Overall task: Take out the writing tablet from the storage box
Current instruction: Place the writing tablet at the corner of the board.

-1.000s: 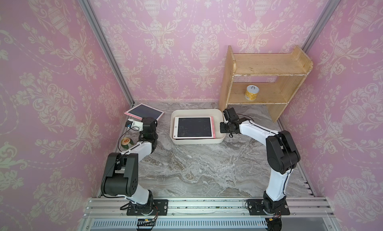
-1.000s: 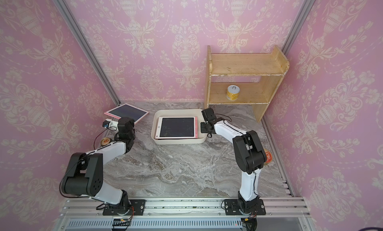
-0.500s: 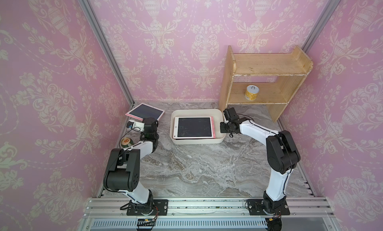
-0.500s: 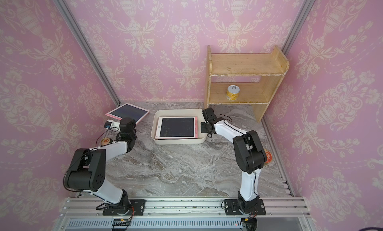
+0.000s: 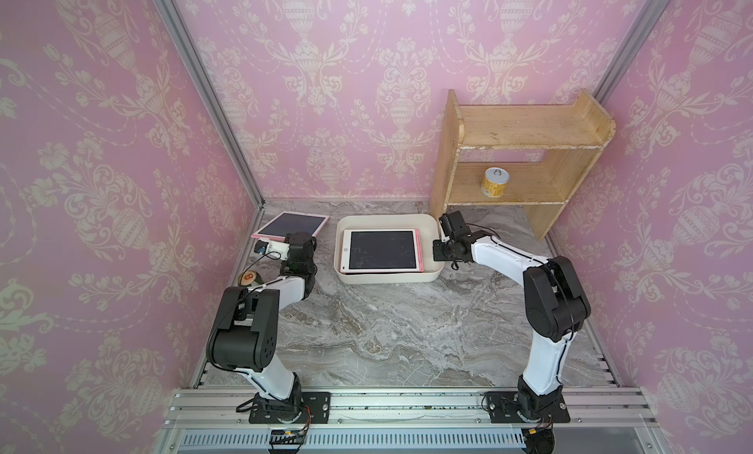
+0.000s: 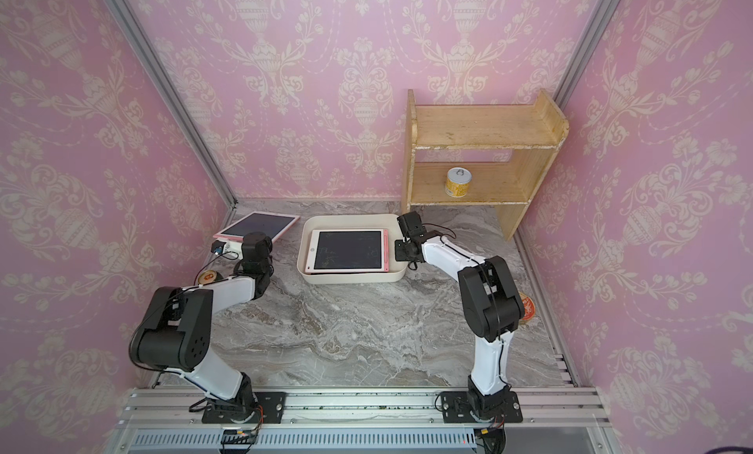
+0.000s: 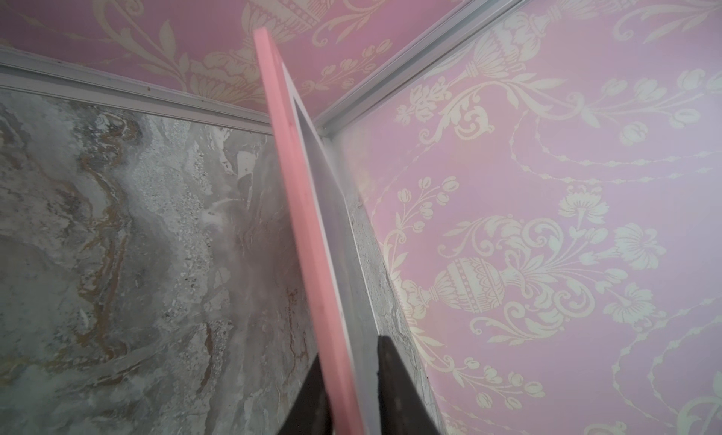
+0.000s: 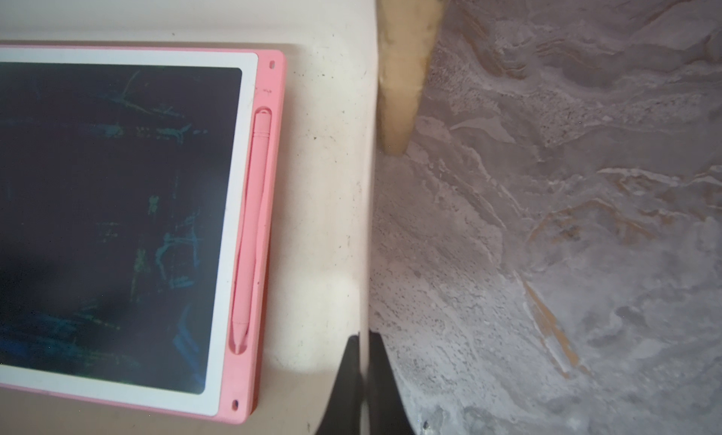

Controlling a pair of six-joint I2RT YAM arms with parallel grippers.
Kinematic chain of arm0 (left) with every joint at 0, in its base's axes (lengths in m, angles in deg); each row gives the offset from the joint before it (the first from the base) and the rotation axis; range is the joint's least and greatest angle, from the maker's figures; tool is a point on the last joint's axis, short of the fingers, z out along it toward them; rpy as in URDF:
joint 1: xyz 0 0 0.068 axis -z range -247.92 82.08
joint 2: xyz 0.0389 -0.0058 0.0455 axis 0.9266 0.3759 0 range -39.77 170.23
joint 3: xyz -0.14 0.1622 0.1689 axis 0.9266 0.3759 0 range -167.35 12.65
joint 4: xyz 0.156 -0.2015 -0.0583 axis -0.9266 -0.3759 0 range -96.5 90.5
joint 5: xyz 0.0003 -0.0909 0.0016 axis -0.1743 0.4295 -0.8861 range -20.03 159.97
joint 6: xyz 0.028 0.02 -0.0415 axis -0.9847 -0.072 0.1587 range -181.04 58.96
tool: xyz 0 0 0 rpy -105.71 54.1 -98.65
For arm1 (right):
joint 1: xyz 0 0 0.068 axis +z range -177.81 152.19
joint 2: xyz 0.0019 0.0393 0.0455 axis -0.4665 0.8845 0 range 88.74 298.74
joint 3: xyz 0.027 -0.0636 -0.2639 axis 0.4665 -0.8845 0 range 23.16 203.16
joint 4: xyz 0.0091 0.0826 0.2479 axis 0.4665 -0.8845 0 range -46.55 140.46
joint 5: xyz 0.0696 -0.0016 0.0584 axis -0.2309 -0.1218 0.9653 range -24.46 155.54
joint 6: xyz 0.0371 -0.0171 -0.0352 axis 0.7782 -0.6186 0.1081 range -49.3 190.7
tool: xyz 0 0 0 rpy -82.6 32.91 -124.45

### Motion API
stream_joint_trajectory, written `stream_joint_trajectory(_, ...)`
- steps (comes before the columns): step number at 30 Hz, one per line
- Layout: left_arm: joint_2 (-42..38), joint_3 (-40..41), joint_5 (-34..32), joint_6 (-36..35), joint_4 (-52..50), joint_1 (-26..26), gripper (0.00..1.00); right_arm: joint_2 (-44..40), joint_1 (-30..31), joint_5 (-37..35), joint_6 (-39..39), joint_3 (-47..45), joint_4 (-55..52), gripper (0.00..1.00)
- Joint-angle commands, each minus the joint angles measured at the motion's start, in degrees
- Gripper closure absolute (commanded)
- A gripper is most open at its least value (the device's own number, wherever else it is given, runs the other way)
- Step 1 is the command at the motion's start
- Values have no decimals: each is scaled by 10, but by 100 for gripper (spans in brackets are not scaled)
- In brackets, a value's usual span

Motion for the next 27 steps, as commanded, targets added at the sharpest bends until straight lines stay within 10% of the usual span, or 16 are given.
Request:
stream_joint_trajectory(1, 6, -17, -20, 20, -12, 6, 76, -10, -17, -22, 2, 9, -21, 100)
stream_joint_trajectory(27, 11, -32, -39, 53, -118, 24, 44, -10, -20, -18, 4, 10, -20, 100)
